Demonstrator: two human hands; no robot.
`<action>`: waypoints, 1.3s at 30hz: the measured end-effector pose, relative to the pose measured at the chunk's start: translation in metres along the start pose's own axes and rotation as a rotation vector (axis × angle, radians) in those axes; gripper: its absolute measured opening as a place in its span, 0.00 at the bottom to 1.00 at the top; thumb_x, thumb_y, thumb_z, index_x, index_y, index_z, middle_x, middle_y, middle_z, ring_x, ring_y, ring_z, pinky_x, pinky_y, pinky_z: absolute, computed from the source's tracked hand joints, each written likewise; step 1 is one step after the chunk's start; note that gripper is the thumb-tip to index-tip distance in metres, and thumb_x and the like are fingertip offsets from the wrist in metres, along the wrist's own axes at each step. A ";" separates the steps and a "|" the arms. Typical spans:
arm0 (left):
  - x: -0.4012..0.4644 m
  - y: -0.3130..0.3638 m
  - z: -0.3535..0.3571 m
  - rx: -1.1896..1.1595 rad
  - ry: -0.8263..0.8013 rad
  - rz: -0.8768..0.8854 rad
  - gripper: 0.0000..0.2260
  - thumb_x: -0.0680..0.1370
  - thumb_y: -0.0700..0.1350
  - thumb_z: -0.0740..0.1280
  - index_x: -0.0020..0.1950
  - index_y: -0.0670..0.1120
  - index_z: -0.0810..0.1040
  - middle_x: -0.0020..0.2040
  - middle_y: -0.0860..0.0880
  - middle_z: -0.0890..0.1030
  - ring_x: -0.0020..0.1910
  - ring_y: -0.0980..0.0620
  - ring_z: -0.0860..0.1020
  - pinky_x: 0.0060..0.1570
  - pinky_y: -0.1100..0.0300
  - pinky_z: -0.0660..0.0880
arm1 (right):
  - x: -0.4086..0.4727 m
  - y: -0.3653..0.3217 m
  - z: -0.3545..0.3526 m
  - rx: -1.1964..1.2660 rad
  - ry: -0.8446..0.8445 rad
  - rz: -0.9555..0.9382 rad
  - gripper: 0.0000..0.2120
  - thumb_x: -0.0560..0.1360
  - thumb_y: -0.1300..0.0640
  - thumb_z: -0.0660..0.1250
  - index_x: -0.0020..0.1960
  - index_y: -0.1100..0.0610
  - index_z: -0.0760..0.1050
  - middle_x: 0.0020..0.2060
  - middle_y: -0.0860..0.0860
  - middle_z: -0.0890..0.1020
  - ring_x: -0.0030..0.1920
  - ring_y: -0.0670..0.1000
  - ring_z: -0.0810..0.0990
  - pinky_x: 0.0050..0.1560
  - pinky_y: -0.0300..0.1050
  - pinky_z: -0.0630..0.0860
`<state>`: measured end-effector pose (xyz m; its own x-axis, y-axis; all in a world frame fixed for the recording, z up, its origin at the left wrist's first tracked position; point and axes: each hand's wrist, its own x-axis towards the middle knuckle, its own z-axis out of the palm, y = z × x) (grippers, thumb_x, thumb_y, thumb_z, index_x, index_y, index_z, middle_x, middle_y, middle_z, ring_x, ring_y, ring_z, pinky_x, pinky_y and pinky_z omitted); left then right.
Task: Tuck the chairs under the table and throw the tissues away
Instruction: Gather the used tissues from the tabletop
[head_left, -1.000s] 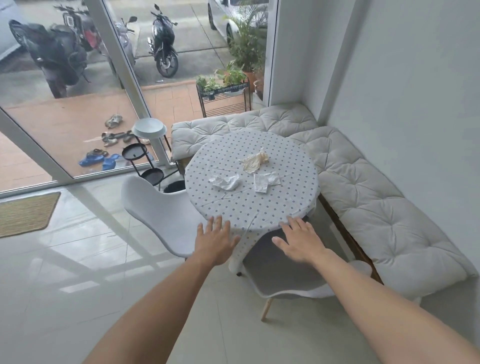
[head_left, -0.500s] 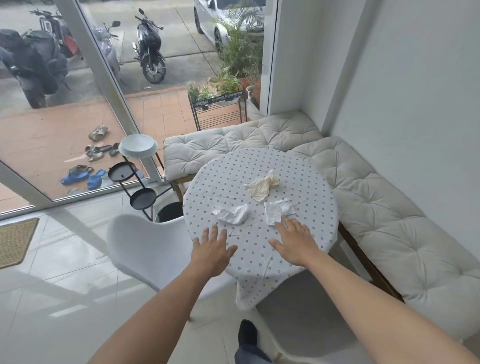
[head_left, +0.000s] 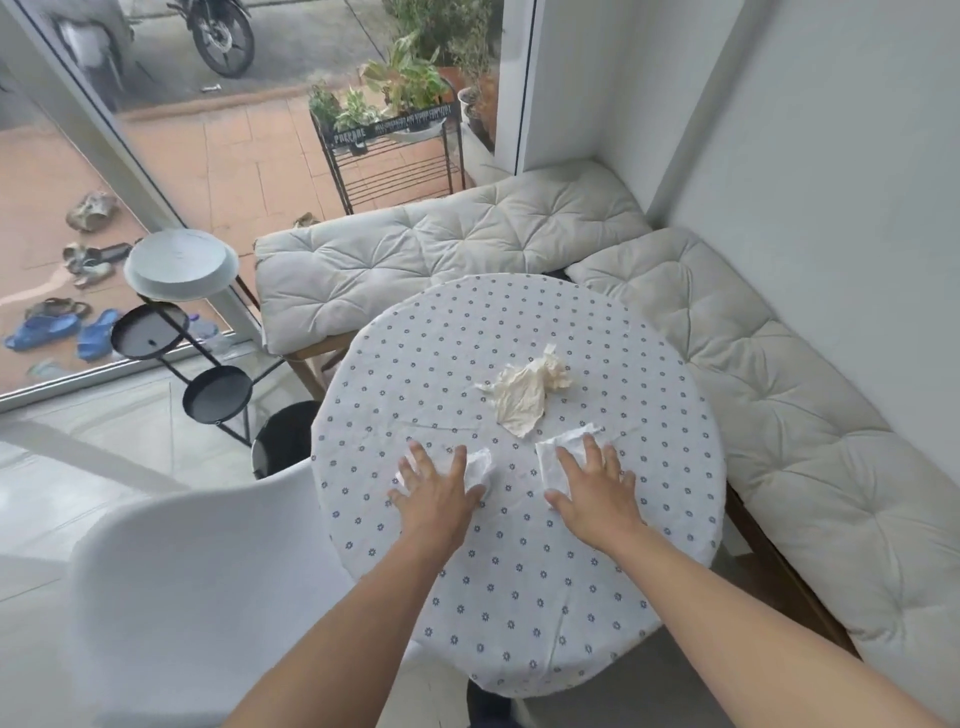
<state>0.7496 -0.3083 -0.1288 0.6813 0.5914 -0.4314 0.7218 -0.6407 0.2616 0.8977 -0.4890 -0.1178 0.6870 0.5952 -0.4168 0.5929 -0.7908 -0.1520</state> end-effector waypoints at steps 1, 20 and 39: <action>0.006 0.000 0.005 0.016 0.006 0.006 0.27 0.85 0.62 0.58 0.80 0.58 0.52 0.82 0.30 0.39 0.80 0.25 0.44 0.73 0.24 0.58 | 0.006 0.000 0.002 0.018 0.007 0.013 0.33 0.81 0.38 0.60 0.81 0.45 0.50 0.82 0.59 0.44 0.80 0.67 0.42 0.73 0.73 0.55; 0.077 0.028 -0.043 -0.234 0.276 0.421 0.23 0.81 0.26 0.60 0.74 0.40 0.74 0.74 0.41 0.76 0.65 0.36 0.80 0.61 0.41 0.80 | 0.032 0.006 0.002 0.337 0.385 -0.147 0.17 0.72 0.72 0.73 0.58 0.59 0.84 0.51 0.51 0.87 0.51 0.57 0.82 0.41 0.53 0.83; 0.145 0.066 -0.021 -0.002 -0.007 0.573 0.19 0.86 0.37 0.61 0.78 0.42 0.70 0.82 0.43 0.64 0.82 0.44 0.59 0.74 0.42 0.70 | 0.072 0.031 -0.046 0.457 0.557 -0.094 0.16 0.75 0.69 0.71 0.60 0.56 0.82 0.56 0.51 0.85 0.54 0.56 0.81 0.49 0.55 0.82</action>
<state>0.8984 -0.2544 -0.1554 0.9631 0.1461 -0.2260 0.2374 -0.8569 0.4576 0.9842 -0.4640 -0.1112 0.8259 0.5516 0.1166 0.5090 -0.6405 -0.5750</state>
